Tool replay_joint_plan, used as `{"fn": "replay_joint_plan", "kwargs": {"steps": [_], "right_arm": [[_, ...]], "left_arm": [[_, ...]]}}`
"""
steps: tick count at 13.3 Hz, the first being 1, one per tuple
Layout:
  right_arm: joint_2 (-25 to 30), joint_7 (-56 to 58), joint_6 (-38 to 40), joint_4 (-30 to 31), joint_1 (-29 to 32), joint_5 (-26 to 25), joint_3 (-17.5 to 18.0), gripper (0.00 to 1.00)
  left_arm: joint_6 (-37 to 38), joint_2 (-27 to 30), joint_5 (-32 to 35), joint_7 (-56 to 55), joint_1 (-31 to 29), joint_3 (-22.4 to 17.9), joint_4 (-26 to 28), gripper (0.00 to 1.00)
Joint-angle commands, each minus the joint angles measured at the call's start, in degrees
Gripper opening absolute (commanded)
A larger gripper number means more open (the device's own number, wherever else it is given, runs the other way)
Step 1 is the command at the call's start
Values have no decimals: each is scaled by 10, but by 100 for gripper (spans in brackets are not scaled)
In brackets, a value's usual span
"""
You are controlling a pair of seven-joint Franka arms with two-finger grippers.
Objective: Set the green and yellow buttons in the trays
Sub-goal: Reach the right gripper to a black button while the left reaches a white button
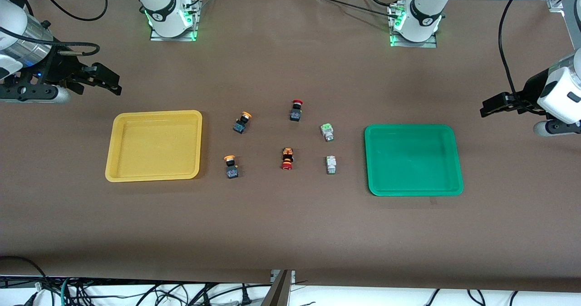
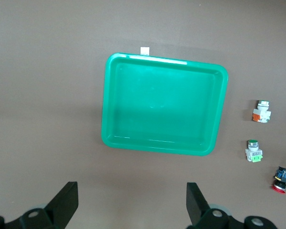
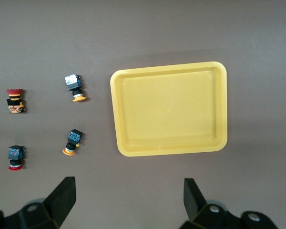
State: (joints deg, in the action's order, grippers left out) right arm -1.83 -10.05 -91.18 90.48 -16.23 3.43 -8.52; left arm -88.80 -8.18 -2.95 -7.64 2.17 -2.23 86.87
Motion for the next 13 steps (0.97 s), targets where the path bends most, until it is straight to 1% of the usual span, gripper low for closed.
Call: {"fn": "replay_joint_plan", "kwargs": {"steps": [1, 2, 5, 7, 9, 10, 11, 12, 13], "right_arm": [[-5, -1, 3, -10, 4, -3, 3, 100], [-6, 5, 6, -14, 1, -10, 4, 100], [-17, 0, -8, -14, 8, 3, 2, 100], [-29, 8, -16, -14, 8, 4, 3, 100], [-55, 8, -15, -13, 0, -1, 4, 100], [-94, 9, -8, -11, -4, -1, 6, 100], [-110, 9, 18, -11, -10, -1, 6, 100], [-115, 7, 21, -10, -13, 3, 8, 100], [-128, 0, 5, -10, -21, 5, 8, 100]], "left_arm": [[15, -9, -6, 11, -4, 0, -16, 100], [15, -12, -10, 11, -8, 0, -17, 100], [15, -14, -14, 9, 0, 1, -18, 100], [15, -14, -14, 10, -1, 1, -18, 100], [15, -14, -15, 11, -2, 1, -18, 100], [15, -14, -15, 11, -4, 1, -18, 100], [14, -15, -15, 11, -3, 1, -18, 100], [14, -20, -15, 11, -2, 1, -18, 100], [13, -32, -16, 8, -1, 1, -18, 100]]}}
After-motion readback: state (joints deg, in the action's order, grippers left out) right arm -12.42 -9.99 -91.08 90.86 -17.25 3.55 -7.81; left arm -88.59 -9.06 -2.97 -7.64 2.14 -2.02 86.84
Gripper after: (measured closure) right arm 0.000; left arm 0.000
